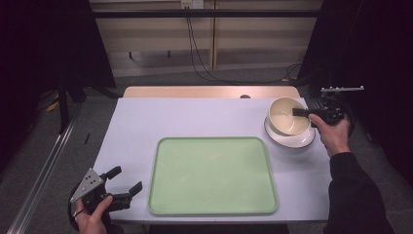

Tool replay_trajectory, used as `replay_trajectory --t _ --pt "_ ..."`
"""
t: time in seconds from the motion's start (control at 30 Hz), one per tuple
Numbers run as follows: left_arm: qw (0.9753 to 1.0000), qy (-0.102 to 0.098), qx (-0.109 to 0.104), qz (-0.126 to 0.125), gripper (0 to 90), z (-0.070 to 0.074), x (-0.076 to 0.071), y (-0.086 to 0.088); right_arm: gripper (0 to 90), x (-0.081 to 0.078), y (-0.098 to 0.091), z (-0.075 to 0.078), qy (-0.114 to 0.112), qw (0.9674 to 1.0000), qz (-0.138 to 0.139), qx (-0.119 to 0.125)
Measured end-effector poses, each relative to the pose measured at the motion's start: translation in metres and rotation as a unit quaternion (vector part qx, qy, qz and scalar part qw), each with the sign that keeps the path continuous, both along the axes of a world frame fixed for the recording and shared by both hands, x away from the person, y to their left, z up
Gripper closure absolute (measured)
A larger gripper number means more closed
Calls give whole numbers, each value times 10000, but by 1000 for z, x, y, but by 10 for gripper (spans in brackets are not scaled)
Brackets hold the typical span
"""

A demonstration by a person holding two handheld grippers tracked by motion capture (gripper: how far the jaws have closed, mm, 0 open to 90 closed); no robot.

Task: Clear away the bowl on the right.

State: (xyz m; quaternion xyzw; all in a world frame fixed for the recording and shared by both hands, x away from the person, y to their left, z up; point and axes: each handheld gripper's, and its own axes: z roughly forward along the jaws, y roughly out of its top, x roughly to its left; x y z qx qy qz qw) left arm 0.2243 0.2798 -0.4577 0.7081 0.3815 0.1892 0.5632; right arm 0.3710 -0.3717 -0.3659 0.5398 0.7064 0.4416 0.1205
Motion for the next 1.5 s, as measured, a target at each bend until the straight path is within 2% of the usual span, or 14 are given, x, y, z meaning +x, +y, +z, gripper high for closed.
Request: replay_trajectory --t 0.93,1.2,1.37,1.5 --pt "10000 -3 21 24 19 0 0 -1 832 10 51 -5 160 9982 576 -29" --pt "10000 -4 21 25 20 0 0 -1 832 15 67 -14 361 9969 691 -113" --pt "10000 -4 23 26 19 0 0 -1 832 18 80 -25 555 9948 807 -275" --pt "10000 -1 46 16 19 0 0 0 832 20 87 -31 622 9937 854 -364"
